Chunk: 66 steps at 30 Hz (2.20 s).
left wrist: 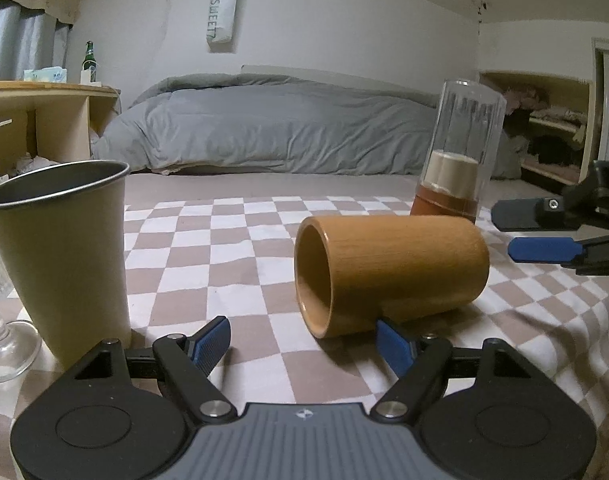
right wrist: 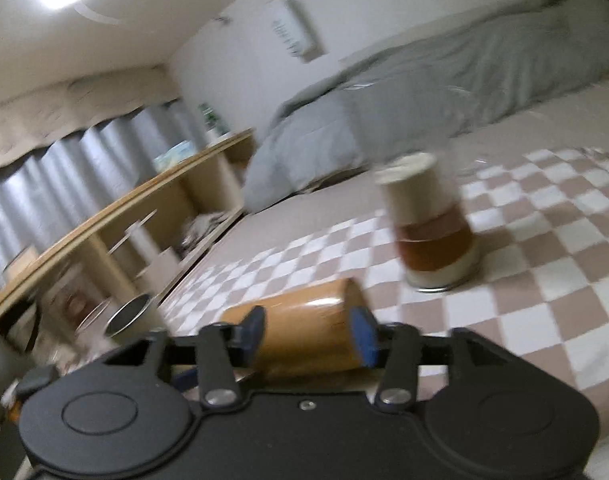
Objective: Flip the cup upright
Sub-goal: 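Grasp the bamboo cup body with the right tool and lift it, then rotate the bamboo cup upright with the right tool beside the left tool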
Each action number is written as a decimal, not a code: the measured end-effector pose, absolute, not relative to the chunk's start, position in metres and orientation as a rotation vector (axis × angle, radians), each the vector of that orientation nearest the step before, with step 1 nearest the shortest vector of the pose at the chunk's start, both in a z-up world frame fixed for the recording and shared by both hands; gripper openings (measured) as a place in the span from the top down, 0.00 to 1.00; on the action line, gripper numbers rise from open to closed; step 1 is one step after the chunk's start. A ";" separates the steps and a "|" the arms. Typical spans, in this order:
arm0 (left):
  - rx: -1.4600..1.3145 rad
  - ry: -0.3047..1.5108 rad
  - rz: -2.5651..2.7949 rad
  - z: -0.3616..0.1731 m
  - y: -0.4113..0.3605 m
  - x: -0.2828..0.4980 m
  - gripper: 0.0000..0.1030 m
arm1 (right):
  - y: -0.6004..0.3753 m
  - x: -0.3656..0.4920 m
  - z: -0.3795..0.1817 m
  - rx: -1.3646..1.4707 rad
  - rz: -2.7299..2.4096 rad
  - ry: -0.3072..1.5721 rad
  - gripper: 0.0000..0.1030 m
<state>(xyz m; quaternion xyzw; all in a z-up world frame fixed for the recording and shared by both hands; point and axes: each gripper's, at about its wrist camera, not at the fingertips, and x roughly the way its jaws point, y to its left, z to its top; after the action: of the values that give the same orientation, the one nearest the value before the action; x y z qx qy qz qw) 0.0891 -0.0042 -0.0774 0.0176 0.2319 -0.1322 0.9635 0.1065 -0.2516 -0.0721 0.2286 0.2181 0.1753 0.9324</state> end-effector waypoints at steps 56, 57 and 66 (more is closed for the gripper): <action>-0.312 0.456 -0.517 -0.061 0.020 0.074 0.23 | -0.138 0.257 -0.020 0.144 0.426 0.963 0.29; -0.320 0.459 -0.520 -0.061 0.022 0.074 0.23 | -0.133 0.261 -0.025 0.142 0.423 0.988 0.29; -0.348 0.455 -0.501 -0.062 0.028 0.079 0.23 | -0.123 0.235 -0.021 0.084 0.476 0.889 0.31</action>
<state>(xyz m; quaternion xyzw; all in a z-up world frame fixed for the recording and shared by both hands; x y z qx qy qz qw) 0.0788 0.0277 -0.0624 -0.1698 0.2222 -0.2443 0.9285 0.2345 -0.1228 -0.0209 0.0404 0.4257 0.2279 0.8748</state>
